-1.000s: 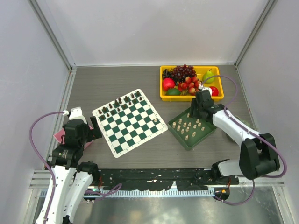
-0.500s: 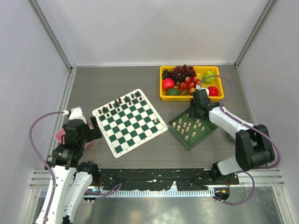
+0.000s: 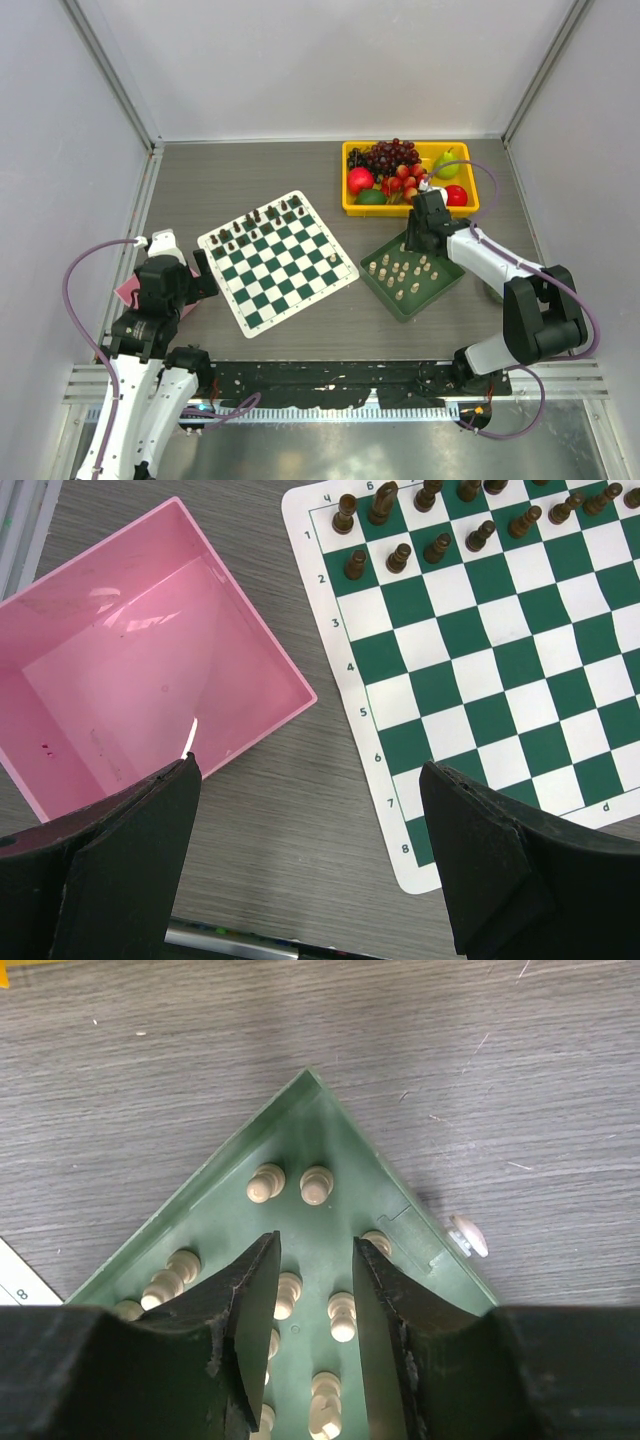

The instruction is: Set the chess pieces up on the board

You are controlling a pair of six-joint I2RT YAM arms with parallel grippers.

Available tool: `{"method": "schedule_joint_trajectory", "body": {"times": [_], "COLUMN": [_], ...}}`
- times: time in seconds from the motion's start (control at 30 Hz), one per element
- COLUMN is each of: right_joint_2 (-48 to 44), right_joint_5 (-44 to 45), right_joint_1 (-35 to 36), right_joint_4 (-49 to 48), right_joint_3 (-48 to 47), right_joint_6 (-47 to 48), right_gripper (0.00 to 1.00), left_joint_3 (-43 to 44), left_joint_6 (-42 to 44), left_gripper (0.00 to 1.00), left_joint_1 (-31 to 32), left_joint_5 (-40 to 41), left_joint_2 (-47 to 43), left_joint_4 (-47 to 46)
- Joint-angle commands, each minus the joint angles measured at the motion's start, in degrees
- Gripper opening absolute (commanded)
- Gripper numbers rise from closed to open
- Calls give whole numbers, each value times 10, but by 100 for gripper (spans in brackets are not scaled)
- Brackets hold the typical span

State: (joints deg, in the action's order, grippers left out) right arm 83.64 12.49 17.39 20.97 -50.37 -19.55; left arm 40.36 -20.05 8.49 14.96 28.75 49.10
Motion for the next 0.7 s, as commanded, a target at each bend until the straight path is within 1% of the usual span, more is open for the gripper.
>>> {"method": "schedule_joint_trajectory", "body": {"times": [0.0, 0.33, 0.47, 0.67], "right_joint_2": [7, 43, 50, 57], "right_joint_5": [17, 14, 17, 14], "right_joint_1": [-2, -3, -3, -3], "right_joint_4": [-15, -13, -14, -13], "right_joint_3": [-31, -48, -48, -51], "right_joint_6": [4, 5, 5, 7], "right_gripper": [41, 40, 37, 36], "left_joint_3": [16, 16, 17, 16], "left_joint_6": [10, 10, 10, 10], "left_gripper": [99, 99, 99, 99], "left_joint_1": [-3, -3, -3, -3], "left_joint_5": [-2, -3, -2, -3], "left_joint_2": [-4, -4, -4, -4], "left_joint_4": [-24, -25, -24, -25]}}
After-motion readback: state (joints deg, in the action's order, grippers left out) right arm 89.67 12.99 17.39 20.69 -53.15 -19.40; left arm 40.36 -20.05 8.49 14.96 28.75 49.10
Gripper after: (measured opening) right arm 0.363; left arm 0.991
